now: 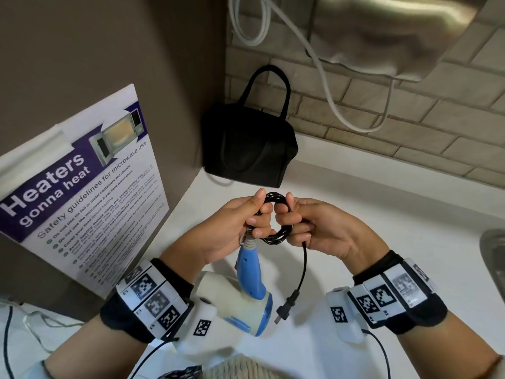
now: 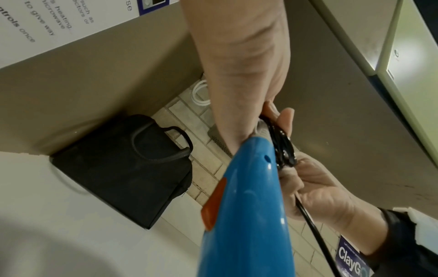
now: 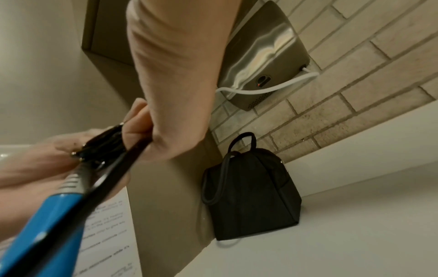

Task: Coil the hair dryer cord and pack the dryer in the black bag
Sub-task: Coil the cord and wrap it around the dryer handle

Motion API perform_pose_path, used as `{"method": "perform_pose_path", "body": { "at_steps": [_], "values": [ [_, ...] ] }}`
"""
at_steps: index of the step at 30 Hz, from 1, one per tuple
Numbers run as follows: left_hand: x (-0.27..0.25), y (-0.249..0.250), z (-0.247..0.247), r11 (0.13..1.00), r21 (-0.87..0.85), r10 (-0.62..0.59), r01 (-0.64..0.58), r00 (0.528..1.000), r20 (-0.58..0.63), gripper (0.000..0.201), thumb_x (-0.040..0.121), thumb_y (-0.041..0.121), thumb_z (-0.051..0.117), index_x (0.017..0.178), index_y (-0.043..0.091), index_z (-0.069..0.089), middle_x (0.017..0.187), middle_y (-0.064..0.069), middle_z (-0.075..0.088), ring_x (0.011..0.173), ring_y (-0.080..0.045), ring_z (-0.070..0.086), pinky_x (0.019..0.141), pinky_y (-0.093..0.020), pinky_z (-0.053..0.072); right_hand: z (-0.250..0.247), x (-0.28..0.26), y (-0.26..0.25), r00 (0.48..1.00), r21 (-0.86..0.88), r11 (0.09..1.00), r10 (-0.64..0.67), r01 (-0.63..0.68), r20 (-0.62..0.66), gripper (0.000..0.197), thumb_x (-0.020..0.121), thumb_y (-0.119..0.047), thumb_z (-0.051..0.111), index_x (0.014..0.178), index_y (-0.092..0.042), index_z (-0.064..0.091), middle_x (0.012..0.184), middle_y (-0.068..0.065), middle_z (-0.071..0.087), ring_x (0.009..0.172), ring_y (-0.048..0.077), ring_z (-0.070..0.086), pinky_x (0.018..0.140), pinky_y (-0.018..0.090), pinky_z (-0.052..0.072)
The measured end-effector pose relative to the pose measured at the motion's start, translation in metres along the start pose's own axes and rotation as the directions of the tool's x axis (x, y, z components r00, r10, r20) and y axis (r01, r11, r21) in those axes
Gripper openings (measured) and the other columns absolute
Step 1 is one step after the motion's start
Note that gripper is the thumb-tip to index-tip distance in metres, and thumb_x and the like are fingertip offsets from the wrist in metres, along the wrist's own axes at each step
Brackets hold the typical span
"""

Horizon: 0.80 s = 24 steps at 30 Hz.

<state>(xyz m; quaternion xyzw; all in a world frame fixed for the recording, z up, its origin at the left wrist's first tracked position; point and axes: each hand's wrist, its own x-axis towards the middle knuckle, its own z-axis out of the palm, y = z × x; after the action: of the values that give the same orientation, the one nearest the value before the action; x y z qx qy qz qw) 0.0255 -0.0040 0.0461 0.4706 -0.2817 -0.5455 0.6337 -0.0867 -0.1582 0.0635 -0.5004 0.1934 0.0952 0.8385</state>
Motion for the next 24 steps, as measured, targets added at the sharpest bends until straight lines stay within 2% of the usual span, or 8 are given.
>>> {"method": "perform_pose_path", "body": {
  "at_steps": [6, 9, 12, 15, 17, 20, 22, 24],
  "values": [
    [0.001, -0.002, -0.003, 0.999, -0.032, 0.003, -0.004, 1.000, -0.020, 0.036, 0.100, 0.038, 0.031, 0.075, 0.016, 0.044, 0.056, 0.007, 0.025, 0.051, -0.008, 0.031, 0.083, -0.025, 0.049, -0.006, -0.003, 0.002, 0.993, -0.310, 0.945, -0.116, 0.104, -0.019, 0.030, 0.095, -0.030, 0.045, 0.102, -0.010, 0.066, 0.080, 0.000, 0.061, 0.048, 0.005, 0.024, 0.047, 0.016, 0.025],
    [0.000, -0.003, -0.007, 0.998, -0.063, 0.000, -0.003, 0.999, -0.042, 0.036, 0.101, 0.039, 0.031, 0.075, 0.016, 0.042, 0.056, 0.008, 0.025, 0.049, -0.007, 0.031, 0.080, -0.024, 0.050, -0.012, -0.006, 0.003, 0.976, -0.522, 0.846, -0.193, 0.111, -0.105, 0.032, 0.100, -0.026, 0.042, 0.112, -0.008, 0.066, 0.072, -0.010, 0.066, 0.051, 0.008, 0.021, 0.049, 0.018, 0.022],
    [0.000, -0.004, -0.014, 0.997, -0.083, 0.001, -0.005, 0.999, -0.052, 0.036, 0.100, 0.040, 0.032, 0.074, 0.017, 0.042, 0.056, 0.009, 0.025, 0.049, -0.007, 0.031, 0.083, -0.026, 0.049, -0.026, -0.006, 0.012, 0.951, -0.615, 0.784, -0.248, 0.083, -0.187, 0.030, 0.101, -0.024, 0.044, 0.103, -0.012, 0.070, 0.066, -0.005, 0.059, 0.050, 0.009, 0.025, 0.049, 0.019, 0.025],
    [-0.001, -0.004, -0.019, 0.995, -0.104, 0.001, -0.008, 0.998, -0.067, 0.036, 0.098, 0.041, 0.034, 0.073, 0.018, 0.043, 0.056, 0.009, 0.025, 0.048, -0.006, 0.032, 0.082, -0.026, 0.048, -0.045, -0.005, 0.024, 0.912, -0.728, 0.685, -0.272, -0.041, -0.308, 0.033, 0.100, -0.021, 0.045, 0.082, -0.017, 0.071, 0.062, -0.004, 0.055, 0.051, 0.010, 0.038, 0.055, 0.021, 0.033],
    [-0.002, -0.004, -0.020, 0.994, -0.105, 0.005, -0.013, 0.997, -0.071, 0.036, 0.098, 0.041, 0.034, 0.073, 0.018, 0.043, 0.055, 0.010, 0.025, 0.048, -0.006, 0.031, 0.081, -0.026, 0.049, -0.059, -0.005, 0.033, 0.877, -0.813, 0.562, -0.302, -0.153, -0.374, 0.034, 0.099, -0.017, 0.044, 0.075, -0.016, 0.068, 0.066, -0.004, 0.059, 0.057, 0.010, 0.050, 0.060, 0.020, 0.038],
    [-0.001, -0.005, -0.017, 0.996, -0.085, 0.003, -0.008, 0.998, -0.062, 0.037, 0.100, 0.040, 0.031, 0.073, 0.018, 0.042, 0.055, 0.009, 0.025, 0.048, -0.007, 0.031, 0.082, -0.026, 0.050, -0.075, -0.003, 0.039, 0.853, -0.887, 0.386, -0.343, -0.253, -0.392, 0.035, 0.099, -0.018, 0.045, 0.073, -0.021, 0.068, 0.072, -0.002, 0.056, 0.059, 0.011, 0.051, 0.062, 0.021, 0.037],
    [0.000, -0.006, -0.014, 0.998, -0.059, 0.007, -0.009, 0.999, -0.045, 0.037, 0.100, 0.041, 0.030, 0.073, 0.017, 0.041, 0.056, 0.009, 0.025, 0.049, -0.007, 0.031, 0.085, -0.028, 0.048, -0.078, 0.002, 0.039, 0.842, -0.894, 0.370, -0.372, -0.252, -0.391, 0.034, 0.098, -0.018, 0.049, 0.071, -0.026, 0.069, 0.063, 0.004, 0.055, 0.053, 0.017, 0.053, 0.060, 0.025, 0.038],
    [0.001, -0.006, -0.011, 0.999, -0.043, 0.014, -0.015, 0.999, -0.035, 0.036, 0.099, 0.041, 0.031, 0.074, 0.017, 0.040, 0.057, 0.009, 0.025, 0.050, -0.007, 0.031, 0.088, -0.029, 0.046, -0.074, 0.008, 0.036, 0.803, -0.858, 0.476, -0.427, -0.191, -0.415, 0.028, 0.097, -0.017, 0.051, 0.079, -0.020, 0.072, 0.063, 0.007, 0.059, 0.059, 0.019, 0.058, 0.061, 0.023, 0.045]
  ]
}}
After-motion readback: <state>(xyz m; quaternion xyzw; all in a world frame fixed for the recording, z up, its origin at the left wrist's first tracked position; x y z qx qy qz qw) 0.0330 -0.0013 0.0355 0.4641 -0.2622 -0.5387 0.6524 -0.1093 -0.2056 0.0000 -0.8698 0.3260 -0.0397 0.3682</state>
